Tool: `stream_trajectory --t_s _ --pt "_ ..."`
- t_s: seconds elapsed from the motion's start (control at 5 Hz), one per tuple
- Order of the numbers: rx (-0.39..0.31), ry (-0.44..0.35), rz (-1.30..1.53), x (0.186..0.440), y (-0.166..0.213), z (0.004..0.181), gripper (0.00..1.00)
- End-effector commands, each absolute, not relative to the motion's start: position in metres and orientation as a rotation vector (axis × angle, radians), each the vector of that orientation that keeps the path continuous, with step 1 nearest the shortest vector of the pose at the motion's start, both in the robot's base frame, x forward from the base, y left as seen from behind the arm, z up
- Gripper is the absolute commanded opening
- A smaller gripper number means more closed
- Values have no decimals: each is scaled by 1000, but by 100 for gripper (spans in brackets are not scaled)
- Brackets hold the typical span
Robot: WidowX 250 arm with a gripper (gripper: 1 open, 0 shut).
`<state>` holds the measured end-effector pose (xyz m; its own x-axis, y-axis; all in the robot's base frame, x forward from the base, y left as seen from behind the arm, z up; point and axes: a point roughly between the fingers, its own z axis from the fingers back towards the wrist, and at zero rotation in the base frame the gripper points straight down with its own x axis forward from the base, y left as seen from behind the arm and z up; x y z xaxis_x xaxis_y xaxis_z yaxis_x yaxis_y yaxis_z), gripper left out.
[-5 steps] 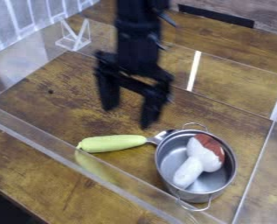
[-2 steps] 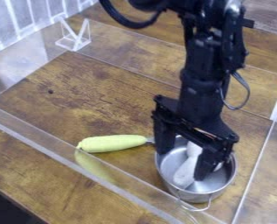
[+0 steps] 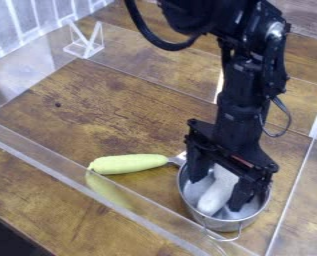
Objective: Remove the mushroom from the silver pot and put it on the table
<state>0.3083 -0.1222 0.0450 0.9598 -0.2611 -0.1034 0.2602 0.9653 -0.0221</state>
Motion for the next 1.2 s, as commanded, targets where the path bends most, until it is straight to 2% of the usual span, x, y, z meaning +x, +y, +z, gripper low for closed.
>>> stream_trajectory --t_s 0.0,1.0 --pt "-25 49 -257 323 -118 58 100" --pt "-32 39 -260 346 -103 49 100"
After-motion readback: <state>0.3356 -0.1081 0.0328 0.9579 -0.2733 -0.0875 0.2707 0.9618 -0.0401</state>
